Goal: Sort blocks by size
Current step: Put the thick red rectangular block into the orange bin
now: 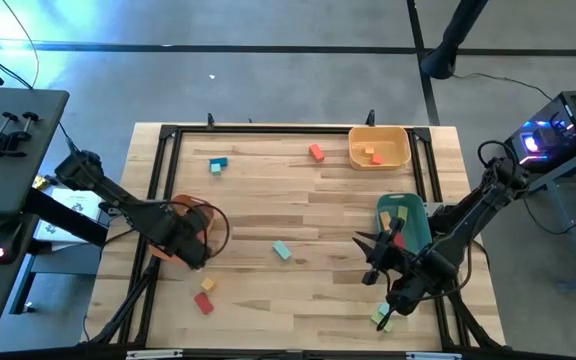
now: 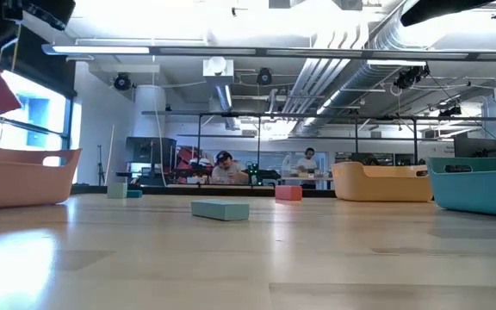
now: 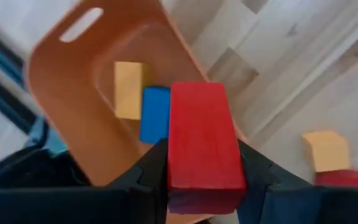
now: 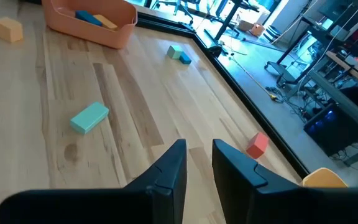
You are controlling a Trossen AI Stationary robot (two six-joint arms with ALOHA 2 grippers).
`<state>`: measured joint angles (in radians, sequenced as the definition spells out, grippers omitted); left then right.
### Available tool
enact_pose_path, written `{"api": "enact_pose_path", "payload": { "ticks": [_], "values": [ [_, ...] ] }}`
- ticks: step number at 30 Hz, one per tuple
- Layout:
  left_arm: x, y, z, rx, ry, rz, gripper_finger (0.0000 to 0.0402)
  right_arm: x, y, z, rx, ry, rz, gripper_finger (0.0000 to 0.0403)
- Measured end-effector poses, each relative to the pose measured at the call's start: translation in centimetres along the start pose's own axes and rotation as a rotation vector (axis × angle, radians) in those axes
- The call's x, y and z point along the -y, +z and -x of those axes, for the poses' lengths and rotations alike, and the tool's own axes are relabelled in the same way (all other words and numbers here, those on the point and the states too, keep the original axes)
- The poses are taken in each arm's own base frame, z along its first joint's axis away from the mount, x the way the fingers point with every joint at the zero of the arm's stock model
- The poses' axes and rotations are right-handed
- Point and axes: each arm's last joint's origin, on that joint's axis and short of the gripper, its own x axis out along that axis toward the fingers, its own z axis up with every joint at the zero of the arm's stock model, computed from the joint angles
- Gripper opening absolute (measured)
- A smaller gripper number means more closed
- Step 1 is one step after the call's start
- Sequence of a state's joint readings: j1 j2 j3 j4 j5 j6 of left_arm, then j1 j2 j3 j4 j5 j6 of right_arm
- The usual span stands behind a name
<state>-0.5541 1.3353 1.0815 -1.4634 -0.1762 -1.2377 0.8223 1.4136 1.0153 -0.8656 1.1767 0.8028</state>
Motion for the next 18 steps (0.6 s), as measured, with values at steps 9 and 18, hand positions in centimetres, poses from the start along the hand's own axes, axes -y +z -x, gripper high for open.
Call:
{"api": "enact_pose_path", "payload": {
  "ticks": [9,18],
  "values": [
    [-0.1,-1.2,-3.4,-0.129,0.041,0.032,0.0101,0.0,-0.1,0.1,0.000,0.001,0.007,0.0071],
    [0.4,-1.7,-6.8,-0.126,-0.023,0.052,0.0113,0.0,-0.1,0.1,0.000,0.001,0.007,0.0071]
  ]
}}
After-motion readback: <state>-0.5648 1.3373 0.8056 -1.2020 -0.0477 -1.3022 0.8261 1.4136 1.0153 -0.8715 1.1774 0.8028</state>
